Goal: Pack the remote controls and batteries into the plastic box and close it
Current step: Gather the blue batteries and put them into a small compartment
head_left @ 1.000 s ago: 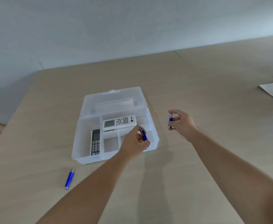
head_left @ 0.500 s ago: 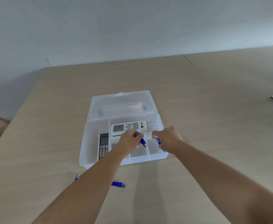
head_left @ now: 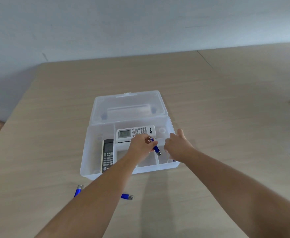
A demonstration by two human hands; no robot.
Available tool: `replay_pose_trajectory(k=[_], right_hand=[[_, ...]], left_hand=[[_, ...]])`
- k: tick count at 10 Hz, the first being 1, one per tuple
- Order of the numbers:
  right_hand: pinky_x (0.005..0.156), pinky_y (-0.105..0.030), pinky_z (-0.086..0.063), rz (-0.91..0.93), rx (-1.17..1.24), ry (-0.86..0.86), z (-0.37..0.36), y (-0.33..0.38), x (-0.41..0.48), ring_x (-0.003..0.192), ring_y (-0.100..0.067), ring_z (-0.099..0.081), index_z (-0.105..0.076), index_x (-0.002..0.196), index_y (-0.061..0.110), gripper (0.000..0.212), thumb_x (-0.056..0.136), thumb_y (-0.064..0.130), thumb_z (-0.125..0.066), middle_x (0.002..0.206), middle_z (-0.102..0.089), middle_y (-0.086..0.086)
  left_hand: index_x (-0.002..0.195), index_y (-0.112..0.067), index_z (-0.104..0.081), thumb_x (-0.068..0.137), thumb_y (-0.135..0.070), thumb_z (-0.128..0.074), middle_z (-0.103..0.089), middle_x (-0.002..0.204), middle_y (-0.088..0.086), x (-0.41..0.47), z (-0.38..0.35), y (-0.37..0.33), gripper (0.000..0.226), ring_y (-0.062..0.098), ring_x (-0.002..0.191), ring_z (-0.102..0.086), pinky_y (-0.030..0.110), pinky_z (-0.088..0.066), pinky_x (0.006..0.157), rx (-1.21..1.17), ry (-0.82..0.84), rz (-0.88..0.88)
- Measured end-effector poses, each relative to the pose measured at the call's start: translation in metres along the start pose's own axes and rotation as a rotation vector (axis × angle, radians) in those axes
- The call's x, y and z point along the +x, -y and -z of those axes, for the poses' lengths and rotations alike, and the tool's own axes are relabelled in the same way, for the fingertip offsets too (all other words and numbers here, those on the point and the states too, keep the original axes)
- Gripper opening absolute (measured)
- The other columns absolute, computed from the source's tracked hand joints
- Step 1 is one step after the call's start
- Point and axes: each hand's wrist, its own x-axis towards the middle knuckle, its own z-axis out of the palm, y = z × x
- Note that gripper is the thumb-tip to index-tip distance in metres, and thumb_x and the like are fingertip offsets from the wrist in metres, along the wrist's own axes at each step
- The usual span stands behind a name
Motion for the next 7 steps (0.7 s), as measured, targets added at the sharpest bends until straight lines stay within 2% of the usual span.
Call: replay_pose_trajectory(k=[1,2,3,4,5,6,7], right_hand=[[0.099,-0.040,-0.027,-0.061,0.255,-0.159,0.006,-0.017,-0.011,0.114,-0.021,-0.047,-0.060,0.120,0.027,0.031,0.092,0.027,-0.047,0.116,-0.062,0.004],[0.100,-0.033,-0.027,-0.244,0.564,-0.323,-0.003,-0.030,-0.023,0.117,-0.017,-0.046,-0.055,0.124,0.028,0.035,0.091,0.033,-0.047,0.119,-0.060,0.007],[0.093,-0.029,-0.038,-0.390,0.967,-0.343,-0.019,-0.029,-0.033,0.104,-0.016,-0.052,-0.053,0.123,0.024,0.037,0.087,0.029,-0.056,0.108,-0.060,0.005],[0.070,-0.023,-0.044,-0.477,1.285,-0.244,-0.029,-0.031,-0.037,0.085,-0.015,-0.055,-0.058,0.112,0.022,0.027,0.085,0.024,-0.061,0.095,-0.061,0.004],[0.062,-0.023,-0.044,-0.460,1.440,-0.116,-0.037,-0.038,-0.039,0.072,-0.016,-0.057,-0.066,0.096,0.019,0.013,0.084,0.022,-0.062,0.084,-0.067,-0.002],[0.059,-0.020,-0.040,-0.414,1.521,-0.068,-0.044,-0.043,-0.040,0.062,-0.012,-0.055,-0.067,0.082,0.018,0.003,0.084,0.018,-0.065,0.066,-0.062,0.002],[0.054,-0.016,-0.036,-0.406,1.573,-0.061,-0.045,-0.044,-0.039,0.059,-0.008,-0.054,-0.068,0.085,0.015,0.003,0.083,0.018,-0.067,0.070,-0.062,0.000]], left_hand=[[0.098,-0.004,-0.069,0.084,-0.021,-0.067,-0.070,0.078,0.009,0.000,-0.005,-0.010,0.022,0.019,0.064,-0.066,0.027,-0.052,0.070,0.112,0.008,-0.039],[0.095,-0.003,-0.067,0.084,-0.020,-0.064,-0.067,0.080,0.012,-0.003,-0.017,-0.027,0.021,0.027,0.079,-0.065,0.034,-0.051,0.076,0.274,0.054,-0.094],[0.070,-0.006,-0.053,0.087,-0.010,-0.055,-0.053,0.064,0.006,-0.001,-0.040,-0.040,0.018,0.029,0.075,-0.059,0.029,-0.042,0.058,0.541,0.120,-0.080],[0.100,-0.001,-0.065,0.088,0.002,-0.047,-0.068,0.090,0.009,0.003,-0.060,-0.046,0.022,0.031,0.100,-0.067,0.030,-0.043,0.069,0.674,0.194,-0.017],[0.105,-0.002,-0.064,0.090,-0.001,-0.051,-0.068,0.108,0.011,0.008,-0.074,-0.045,0.021,0.026,0.112,-0.064,0.030,-0.049,0.085,0.756,0.249,0.046],[0.061,-0.009,-0.042,0.091,-0.008,-0.053,-0.045,0.063,0.002,0.014,-0.080,-0.041,0.031,0.018,0.082,-0.065,0.023,-0.046,0.074,0.720,0.215,0.117],[0.057,-0.016,-0.028,0.093,-0.002,-0.047,-0.055,0.074,0.009,0.022,-0.085,-0.038,0.042,0.017,0.060,-0.046,0.024,-0.049,0.061,0.676,0.235,0.135]])
